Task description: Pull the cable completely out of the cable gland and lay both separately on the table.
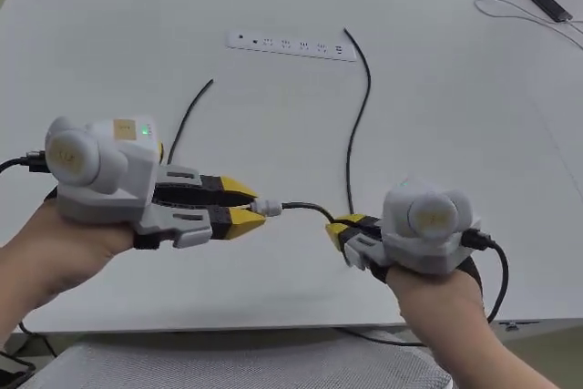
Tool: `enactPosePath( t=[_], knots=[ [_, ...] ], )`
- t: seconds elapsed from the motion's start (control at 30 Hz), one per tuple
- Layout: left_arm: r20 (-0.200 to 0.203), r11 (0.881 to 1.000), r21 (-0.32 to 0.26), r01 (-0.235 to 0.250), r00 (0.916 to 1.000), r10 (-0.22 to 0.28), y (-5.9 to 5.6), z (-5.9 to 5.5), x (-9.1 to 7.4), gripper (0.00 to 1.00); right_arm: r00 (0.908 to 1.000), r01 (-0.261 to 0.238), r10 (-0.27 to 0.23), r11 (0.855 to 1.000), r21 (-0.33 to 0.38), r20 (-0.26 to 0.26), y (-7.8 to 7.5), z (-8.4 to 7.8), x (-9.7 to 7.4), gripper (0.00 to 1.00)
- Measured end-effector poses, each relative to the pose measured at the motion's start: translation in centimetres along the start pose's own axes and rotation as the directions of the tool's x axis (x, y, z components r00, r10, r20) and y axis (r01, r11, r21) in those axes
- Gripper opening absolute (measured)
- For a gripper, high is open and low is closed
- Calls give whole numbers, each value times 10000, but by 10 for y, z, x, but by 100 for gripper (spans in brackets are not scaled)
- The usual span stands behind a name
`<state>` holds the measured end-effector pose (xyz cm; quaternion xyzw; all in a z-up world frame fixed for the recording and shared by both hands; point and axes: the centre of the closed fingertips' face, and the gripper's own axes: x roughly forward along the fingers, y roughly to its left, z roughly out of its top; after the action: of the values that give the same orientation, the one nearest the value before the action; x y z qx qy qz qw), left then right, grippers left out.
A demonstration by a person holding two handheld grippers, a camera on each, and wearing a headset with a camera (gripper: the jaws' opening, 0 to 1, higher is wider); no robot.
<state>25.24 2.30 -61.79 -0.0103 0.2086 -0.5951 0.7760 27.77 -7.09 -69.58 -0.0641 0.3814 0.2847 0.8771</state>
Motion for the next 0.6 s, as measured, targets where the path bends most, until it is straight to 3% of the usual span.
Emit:
enactPosePath(
  t=[0.1, 0.33, 0.6],
  knots=[
    [-73, 10000, -4, 26, 10000, -26, -2, -2, 1, 15, 10000, -69, 69, 9999, 153, -35, 1, -2, -1, 0],
    [-36, 9996, -273, 45, 10000, -46, -2, -1, 1, 15, 9996, -142, 157, 9977, -660, 221, 7, -1, -6, 0],
    [-126, 9994, -316, -120, 9999, 116, 2, -4, -4, 15, 9984, -307, 342, 9968, -738, 461, 12, 3, -14, 2]
  ],
)
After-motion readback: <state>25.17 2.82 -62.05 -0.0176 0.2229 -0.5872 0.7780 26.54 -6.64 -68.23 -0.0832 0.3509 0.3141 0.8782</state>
